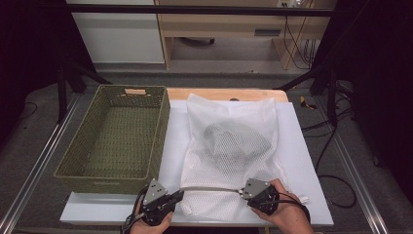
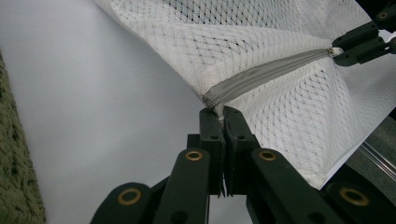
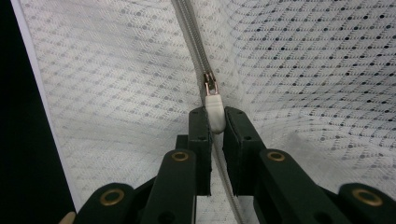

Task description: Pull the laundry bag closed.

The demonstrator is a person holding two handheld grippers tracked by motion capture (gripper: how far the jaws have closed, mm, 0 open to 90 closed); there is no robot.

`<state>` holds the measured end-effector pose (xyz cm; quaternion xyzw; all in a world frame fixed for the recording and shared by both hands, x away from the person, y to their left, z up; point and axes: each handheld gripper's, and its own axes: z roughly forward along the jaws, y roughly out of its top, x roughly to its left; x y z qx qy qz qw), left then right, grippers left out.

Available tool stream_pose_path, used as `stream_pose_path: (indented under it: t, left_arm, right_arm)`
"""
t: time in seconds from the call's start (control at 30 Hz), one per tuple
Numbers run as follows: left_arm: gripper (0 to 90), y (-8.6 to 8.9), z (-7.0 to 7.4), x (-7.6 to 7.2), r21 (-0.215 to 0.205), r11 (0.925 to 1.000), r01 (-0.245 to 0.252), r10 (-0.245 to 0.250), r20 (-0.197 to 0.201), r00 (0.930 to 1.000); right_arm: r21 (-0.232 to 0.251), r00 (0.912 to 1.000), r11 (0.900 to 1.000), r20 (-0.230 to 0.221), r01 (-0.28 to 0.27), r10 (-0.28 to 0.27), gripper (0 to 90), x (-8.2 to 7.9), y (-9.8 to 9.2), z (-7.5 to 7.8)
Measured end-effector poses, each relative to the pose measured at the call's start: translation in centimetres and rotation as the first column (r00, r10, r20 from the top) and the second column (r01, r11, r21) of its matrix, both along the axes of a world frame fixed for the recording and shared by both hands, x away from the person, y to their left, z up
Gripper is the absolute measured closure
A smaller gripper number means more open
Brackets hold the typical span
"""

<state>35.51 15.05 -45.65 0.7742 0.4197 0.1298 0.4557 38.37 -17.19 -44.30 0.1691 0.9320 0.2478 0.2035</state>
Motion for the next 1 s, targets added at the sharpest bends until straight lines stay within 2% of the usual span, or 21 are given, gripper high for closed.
stream_pose_path:
  t: [0.33, 0.6, 0.83, 1.0]
  left_arm:
    - [88.2, 0.2, 0.0, 0.1, -0.009, 0.9999, -0.01, 0.01, -0.003, 0.9999]
    - [88.1, 0.3, 0.2, 0.3, -0.015, 0.9999, -0.006, 0.006, -0.004, 1.0]
    - [88.1, 0.2, 0.2, 0.3, -0.013, 0.9998, -0.012, 0.012, -0.004, 0.9999]
    - [88.1, 0.4, 0.1, 0.2, -0.033, 0.9993, -0.017, 0.016, -0.011, 0.9998]
  right_arm:
    - [0.004, 0.9999, 1.0, -0.012, 0.01, -0.01, 81.7, -0.1, -1.1, -0.1]
    - [0.036, 0.9994, 0.999, -0.011, 0.032, -0.032, 81.7, -0.2, -2.9, 0.2]
    - [0.029, 0.9993, 0.999, -0.012, 0.035, -0.035, 81.7, -0.1, -3.0, 0.2]
    - [0.021, 0.9997, 1.0, -0.012, 0.023, -0.023, 81.7, 0.1, -3.0, 0.7]
